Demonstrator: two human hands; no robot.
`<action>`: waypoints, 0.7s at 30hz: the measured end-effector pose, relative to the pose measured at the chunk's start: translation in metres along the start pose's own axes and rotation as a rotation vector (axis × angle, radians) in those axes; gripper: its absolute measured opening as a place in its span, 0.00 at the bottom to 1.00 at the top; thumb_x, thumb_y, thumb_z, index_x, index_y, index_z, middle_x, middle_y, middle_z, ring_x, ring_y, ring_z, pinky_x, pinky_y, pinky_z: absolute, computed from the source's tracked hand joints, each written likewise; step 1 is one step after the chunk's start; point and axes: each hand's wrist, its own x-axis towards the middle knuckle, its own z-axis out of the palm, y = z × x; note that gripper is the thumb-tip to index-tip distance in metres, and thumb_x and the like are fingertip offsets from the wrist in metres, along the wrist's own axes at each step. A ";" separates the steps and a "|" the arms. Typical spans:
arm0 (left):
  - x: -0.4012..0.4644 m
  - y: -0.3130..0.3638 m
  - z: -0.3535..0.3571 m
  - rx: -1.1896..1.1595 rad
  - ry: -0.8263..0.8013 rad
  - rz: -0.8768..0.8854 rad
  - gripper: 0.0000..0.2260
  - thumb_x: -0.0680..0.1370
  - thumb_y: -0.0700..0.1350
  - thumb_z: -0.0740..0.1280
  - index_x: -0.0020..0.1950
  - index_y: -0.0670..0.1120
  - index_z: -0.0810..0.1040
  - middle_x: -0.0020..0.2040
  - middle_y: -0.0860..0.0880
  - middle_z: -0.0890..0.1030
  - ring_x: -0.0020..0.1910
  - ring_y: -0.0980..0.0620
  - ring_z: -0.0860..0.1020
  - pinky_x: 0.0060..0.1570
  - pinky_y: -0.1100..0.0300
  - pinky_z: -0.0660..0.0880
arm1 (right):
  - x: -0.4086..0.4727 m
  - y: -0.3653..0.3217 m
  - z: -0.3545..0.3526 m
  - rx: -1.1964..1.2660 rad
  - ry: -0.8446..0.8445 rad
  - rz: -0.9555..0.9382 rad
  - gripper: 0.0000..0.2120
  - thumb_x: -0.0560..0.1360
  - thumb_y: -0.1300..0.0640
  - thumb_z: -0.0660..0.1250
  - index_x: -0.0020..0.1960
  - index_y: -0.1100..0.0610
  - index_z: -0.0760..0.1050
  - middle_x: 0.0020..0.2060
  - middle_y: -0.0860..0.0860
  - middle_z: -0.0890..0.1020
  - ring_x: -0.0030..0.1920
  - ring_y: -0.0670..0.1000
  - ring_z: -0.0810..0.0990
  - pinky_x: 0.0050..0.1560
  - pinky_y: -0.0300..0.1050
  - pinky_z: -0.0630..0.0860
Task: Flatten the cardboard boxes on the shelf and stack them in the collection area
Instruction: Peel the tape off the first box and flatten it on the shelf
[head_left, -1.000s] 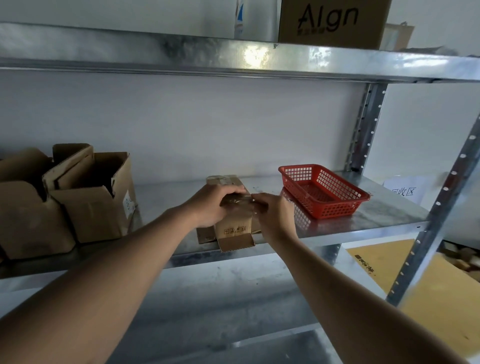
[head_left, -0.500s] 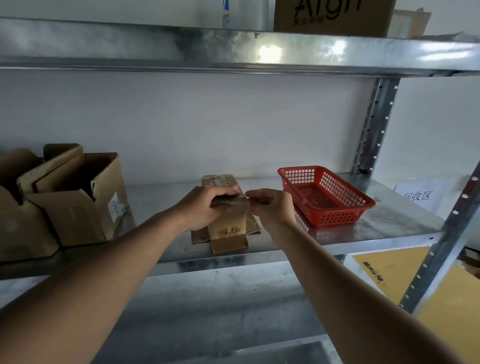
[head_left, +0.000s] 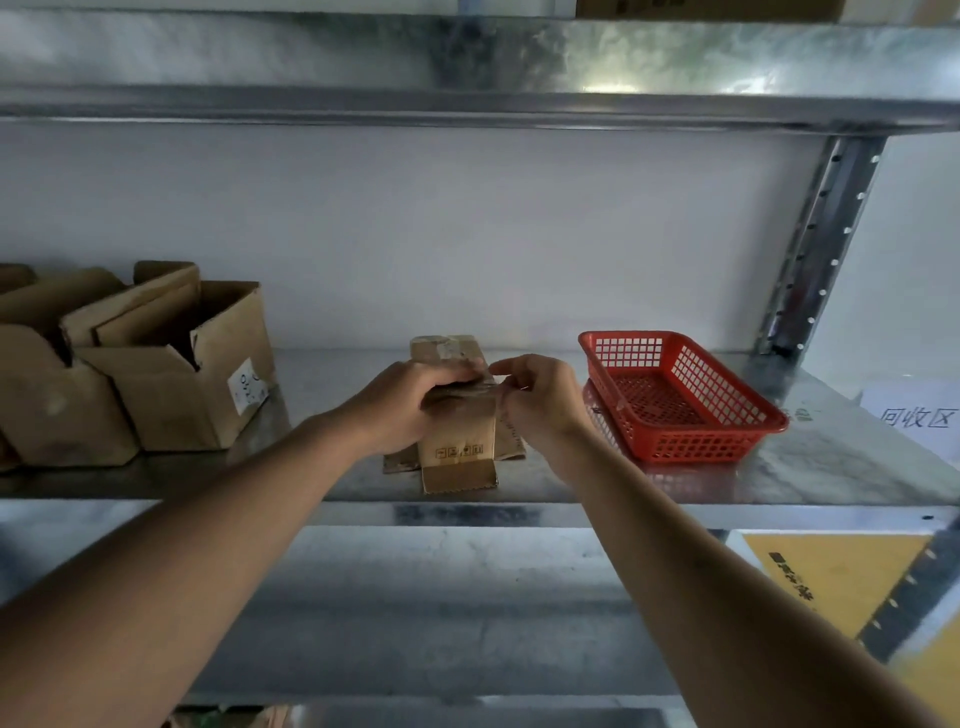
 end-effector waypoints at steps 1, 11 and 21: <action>0.000 0.001 0.001 0.001 0.007 0.006 0.25 0.78 0.51 0.75 0.74 0.61 0.74 0.72 0.61 0.76 0.72 0.61 0.73 0.71 0.63 0.69 | 0.000 0.000 -0.001 0.057 -0.013 0.024 0.18 0.77 0.71 0.65 0.52 0.49 0.82 0.44 0.53 0.86 0.47 0.55 0.86 0.47 0.50 0.84; 0.002 0.013 0.007 -0.130 0.059 -0.031 0.25 0.74 0.60 0.75 0.69 0.53 0.82 0.68 0.58 0.80 0.68 0.60 0.77 0.69 0.56 0.75 | 0.013 -0.005 -0.015 0.150 -0.167 0.064 0.15 0.80 0.72 0.63 0.49 0.56 0.82 0.39 0.56 0.85 0.40 0.52 0.85 0.43 0.44 0.86; 0.004 0.003 0.012 -0.170 0.121 -0.065 0.15 0.81 0.49 0.72 0.68 0.56 0.82 0.68 0.60 0.79 0.69 0.61 0.76 0.68 0.64 0.73 | 0.010 0.011 -0.025 -0.165 -0.108 -0.294 0.10 0.74 0.60 0.78 0.53 0.50 0.87 0.43 0.45 0.87 0.44 0.44 0.86 0.50 0.44 0.85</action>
